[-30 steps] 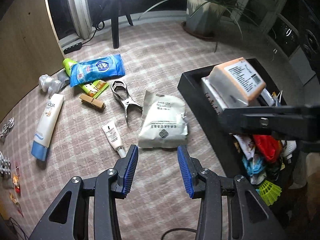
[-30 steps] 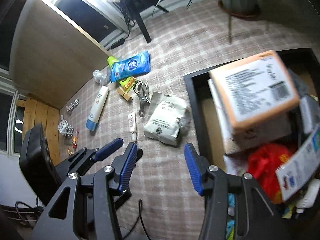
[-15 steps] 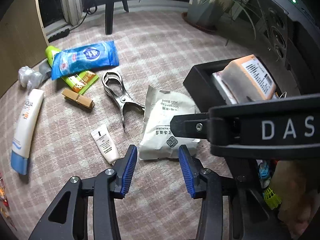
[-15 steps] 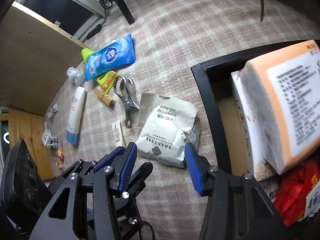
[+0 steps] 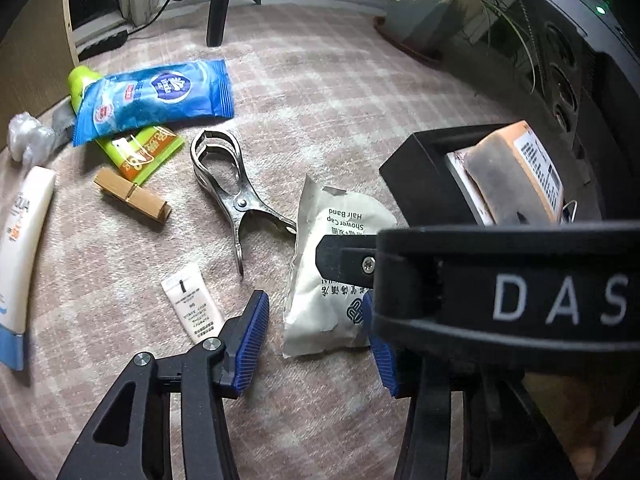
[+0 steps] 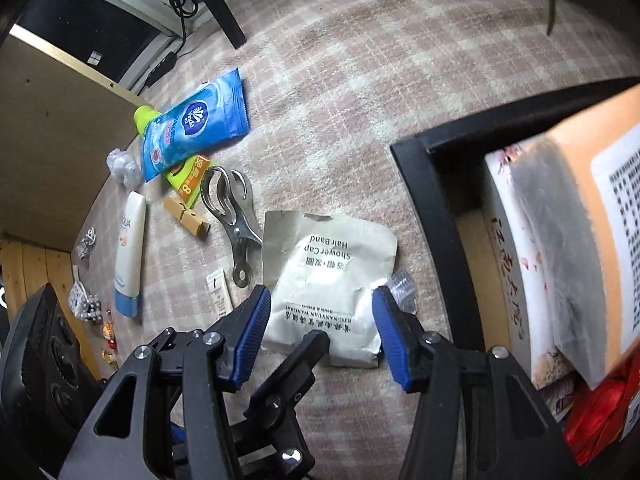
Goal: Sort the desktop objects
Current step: 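Reach the right tool to the white shower-cap packet and close on it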
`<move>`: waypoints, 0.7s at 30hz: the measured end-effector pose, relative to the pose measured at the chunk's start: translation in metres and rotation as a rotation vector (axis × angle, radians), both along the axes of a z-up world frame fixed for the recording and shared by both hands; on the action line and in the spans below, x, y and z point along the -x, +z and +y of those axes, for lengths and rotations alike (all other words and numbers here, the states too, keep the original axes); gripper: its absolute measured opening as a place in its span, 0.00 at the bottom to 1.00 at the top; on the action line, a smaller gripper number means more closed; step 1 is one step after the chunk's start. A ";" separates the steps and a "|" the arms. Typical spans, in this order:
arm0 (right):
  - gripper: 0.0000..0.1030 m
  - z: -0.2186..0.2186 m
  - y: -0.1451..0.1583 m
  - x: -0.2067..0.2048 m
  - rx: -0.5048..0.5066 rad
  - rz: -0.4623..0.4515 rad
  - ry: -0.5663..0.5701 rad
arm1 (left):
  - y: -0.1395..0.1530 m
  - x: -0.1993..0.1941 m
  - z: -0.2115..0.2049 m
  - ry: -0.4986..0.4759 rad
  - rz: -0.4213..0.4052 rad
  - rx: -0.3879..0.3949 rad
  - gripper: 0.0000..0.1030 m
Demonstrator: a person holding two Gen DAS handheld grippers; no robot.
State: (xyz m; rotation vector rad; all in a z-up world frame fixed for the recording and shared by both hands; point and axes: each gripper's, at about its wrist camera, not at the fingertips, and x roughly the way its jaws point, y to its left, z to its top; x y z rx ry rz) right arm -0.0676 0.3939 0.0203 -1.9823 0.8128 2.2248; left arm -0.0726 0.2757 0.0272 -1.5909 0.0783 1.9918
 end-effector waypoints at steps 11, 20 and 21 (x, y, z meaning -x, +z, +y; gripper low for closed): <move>0.51 0.007 0.006 -0.017 -0.016 -0.020 -0.031 | -0.001 -0.005 0.000 -0.009 0.015 -0.006 0.45; 0.50 0.002 0.002 -0.013 0.024 -0.020 -0.031 | -0.001 -0.010 0.004 -0.017 0.001 -0.029 0.42; 0.48 0.001 0.002 -0.013 0.033 -0.017 -0.027 | 0.000 -0.011 0.003 -0.020 0.003 -0.032 0.40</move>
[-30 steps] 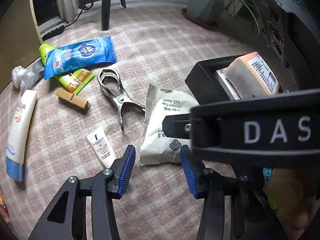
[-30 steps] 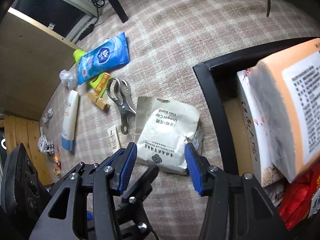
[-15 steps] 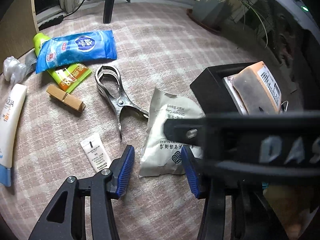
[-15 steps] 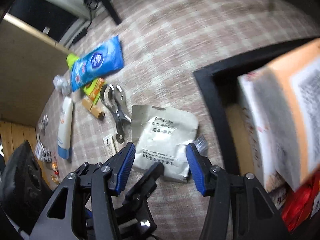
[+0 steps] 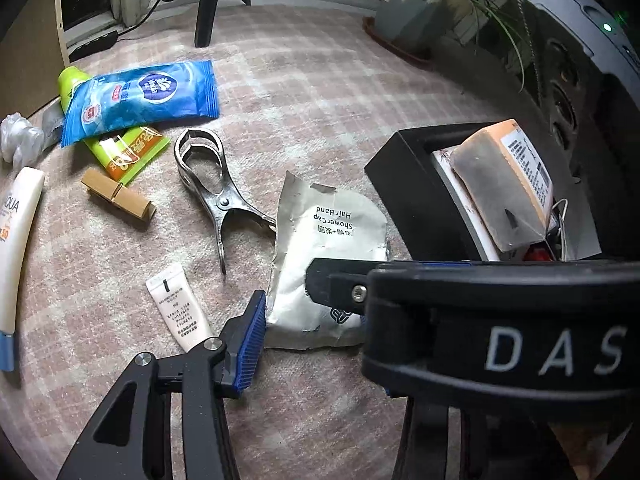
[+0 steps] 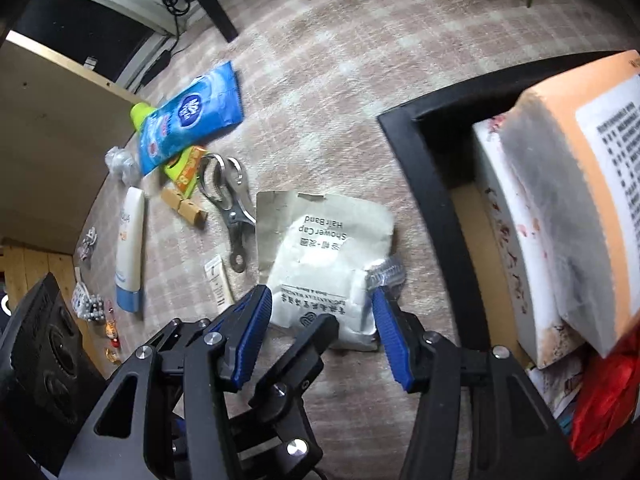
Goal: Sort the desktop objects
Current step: 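Reach the right tool to the white shower-cap packet and close on it, then carry the shower-cap packet with the right tool and drop it into the bin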
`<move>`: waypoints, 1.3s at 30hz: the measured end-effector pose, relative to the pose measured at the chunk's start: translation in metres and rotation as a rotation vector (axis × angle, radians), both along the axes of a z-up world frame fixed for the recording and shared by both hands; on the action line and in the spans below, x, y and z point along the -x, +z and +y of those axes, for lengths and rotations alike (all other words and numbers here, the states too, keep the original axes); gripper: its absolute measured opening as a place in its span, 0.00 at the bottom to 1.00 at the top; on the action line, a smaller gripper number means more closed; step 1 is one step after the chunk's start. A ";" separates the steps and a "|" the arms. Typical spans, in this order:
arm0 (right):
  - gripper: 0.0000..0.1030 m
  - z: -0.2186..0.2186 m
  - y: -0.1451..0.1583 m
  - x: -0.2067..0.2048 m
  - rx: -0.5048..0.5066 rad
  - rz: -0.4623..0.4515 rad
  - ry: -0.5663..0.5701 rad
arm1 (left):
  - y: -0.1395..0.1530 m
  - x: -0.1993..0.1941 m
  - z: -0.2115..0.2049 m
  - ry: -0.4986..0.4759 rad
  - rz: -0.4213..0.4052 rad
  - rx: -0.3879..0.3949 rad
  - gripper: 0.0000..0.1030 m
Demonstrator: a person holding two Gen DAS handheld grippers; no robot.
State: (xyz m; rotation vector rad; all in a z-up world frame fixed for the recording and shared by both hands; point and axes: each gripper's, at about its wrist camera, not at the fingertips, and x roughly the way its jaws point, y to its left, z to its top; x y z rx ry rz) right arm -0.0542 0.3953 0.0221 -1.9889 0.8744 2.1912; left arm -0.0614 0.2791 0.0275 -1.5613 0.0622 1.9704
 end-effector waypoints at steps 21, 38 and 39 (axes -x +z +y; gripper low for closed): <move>0.45 -0.009 0.057 -0.022 0.015 0.127 0.099 | 0.076 -0.035 -0.011 -0.021 0.137 -0.040 0.34; 0.45 0.087 0.108 -0.102 -0.041 0.176 -0.022 | 0.125 -0.092 0.095 -0.230 0.206 -0.088 0.35; 0.45 0.094 0.110 -0.108 -0.045 0.174 -0.033 | 0.126 -0.098 0.105 -0.251 0.205 -0.092 0.35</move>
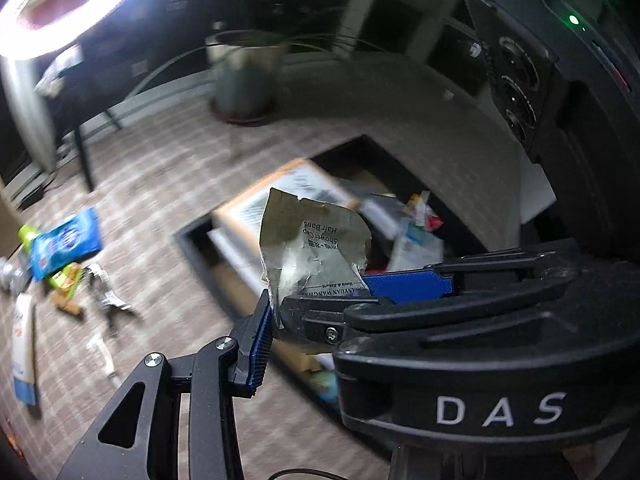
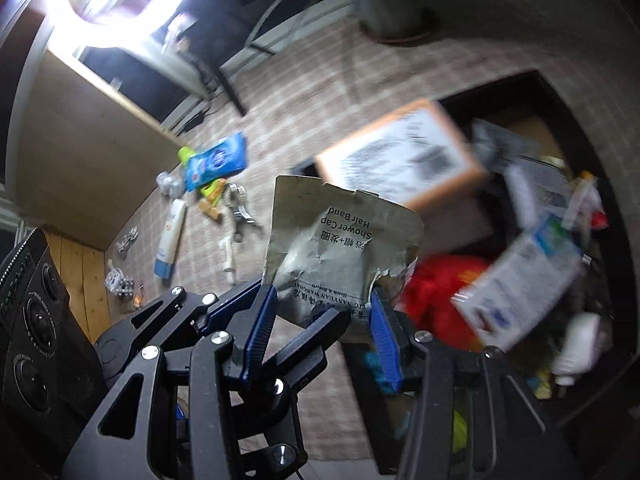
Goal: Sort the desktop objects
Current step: 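Carry the shower-cap packet with the right tool and drop it into the bin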
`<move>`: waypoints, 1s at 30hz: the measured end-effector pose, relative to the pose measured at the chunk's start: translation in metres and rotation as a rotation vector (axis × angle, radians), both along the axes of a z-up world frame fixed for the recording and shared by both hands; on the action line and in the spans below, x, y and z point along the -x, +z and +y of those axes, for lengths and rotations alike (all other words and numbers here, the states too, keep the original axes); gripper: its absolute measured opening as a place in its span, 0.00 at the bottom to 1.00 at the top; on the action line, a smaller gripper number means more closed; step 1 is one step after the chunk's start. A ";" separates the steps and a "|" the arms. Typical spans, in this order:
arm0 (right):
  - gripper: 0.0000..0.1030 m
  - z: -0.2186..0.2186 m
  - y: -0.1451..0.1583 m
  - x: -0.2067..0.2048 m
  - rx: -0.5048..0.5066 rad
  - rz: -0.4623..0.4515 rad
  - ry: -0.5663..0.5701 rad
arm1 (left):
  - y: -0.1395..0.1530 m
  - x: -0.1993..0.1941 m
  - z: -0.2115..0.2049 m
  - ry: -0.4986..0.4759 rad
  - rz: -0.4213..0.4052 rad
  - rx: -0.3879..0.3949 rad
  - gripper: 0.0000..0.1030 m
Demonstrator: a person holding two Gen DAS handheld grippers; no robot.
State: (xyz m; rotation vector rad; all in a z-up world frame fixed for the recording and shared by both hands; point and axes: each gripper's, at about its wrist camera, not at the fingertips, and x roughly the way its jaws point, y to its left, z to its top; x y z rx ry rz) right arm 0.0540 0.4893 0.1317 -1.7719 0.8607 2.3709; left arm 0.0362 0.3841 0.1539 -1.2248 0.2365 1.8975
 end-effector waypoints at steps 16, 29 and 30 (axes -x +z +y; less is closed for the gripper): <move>0.46 0.120 0.013 -0.107 -0.102 -0.021 -0.252 | 0.001 -0.068 0.125 -0.212 -0.020 0.030 0.34; 0.53 0.126 0.015 -0.119 -0.155 0.007 -0.278 | -0.001 -0.061 0.106 -0.165 0.009 0.076 0.36; 0.53 0.124 0.016 -0.116 -0.164 0.011 -0.268 | 0.000 -0.059 0.102 -0.153 0.013 0.080 0.36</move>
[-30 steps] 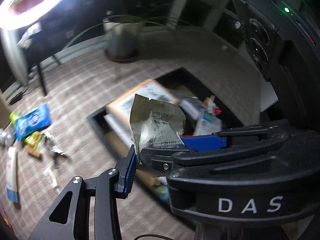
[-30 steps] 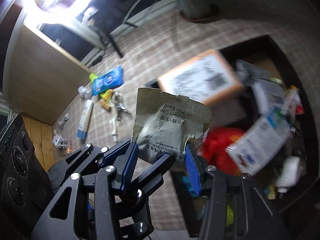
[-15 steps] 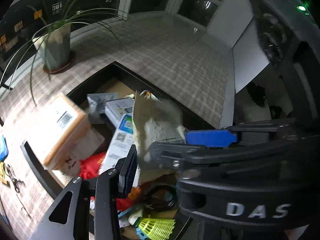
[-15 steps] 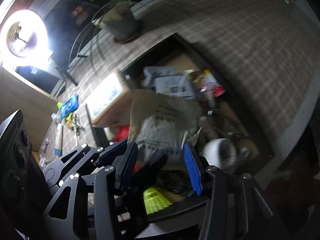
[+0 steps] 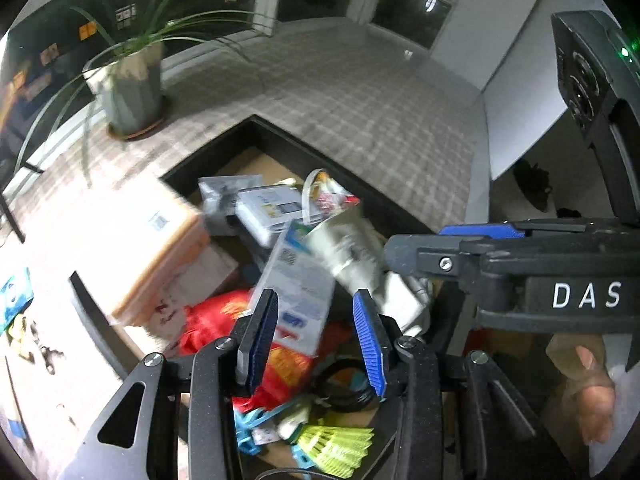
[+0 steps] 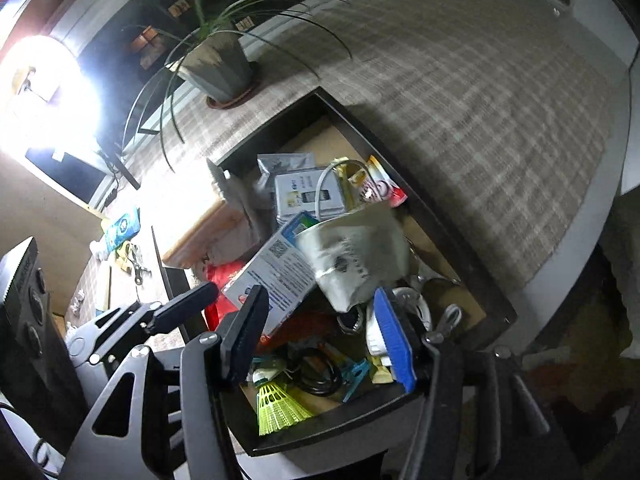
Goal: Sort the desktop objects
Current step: 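Carry the shower-cap packet with the right tool and drop it into the bin, then grasp the metal clip with the right tool while the left tool grasps the white tube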
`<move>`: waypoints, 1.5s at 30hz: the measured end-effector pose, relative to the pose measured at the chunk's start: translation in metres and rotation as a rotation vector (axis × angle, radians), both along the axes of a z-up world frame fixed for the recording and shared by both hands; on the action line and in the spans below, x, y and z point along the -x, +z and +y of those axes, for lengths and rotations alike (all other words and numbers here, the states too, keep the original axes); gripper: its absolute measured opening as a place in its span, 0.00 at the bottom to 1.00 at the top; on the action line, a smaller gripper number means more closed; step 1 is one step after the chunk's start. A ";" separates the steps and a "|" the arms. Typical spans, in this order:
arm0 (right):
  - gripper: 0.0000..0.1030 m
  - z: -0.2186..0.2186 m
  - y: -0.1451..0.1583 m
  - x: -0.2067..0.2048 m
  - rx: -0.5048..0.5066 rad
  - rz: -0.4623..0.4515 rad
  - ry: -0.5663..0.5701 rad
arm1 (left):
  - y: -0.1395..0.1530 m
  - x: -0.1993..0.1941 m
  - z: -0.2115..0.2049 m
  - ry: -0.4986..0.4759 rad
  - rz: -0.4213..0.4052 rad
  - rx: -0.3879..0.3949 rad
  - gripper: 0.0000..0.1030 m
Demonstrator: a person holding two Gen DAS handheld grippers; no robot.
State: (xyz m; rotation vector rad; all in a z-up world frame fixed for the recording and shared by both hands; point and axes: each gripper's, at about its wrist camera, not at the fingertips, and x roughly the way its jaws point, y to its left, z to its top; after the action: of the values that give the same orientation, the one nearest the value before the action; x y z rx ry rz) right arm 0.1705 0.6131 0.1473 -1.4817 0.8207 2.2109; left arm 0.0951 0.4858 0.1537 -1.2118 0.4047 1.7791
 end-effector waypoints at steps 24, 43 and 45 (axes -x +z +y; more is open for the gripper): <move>0.53 -0.165 0.000 0.134 -0.184 0.059 0.481 | -0.045 0.109 -0.210 0.510 0.011 0.168 0.36; 0.49 -0.255 -0.086 0.256 -0.036 -0.046 0.632 | -0.118 0.156 -0.253 0.703 -0.135 0.220 0.27; 0.49 -0.257 -0.095 0.264 -0.008 -0.059 0.629 | -0.123 0.158 -0.252 0.712 -0.129 0.234 0.25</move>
State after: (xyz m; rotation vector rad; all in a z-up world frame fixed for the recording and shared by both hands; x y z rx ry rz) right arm -0.0934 0.3560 0.0521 -1.9947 0.3448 2.5646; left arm -0.0626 0.2341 0.0304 -1.7784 0.1023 2.2681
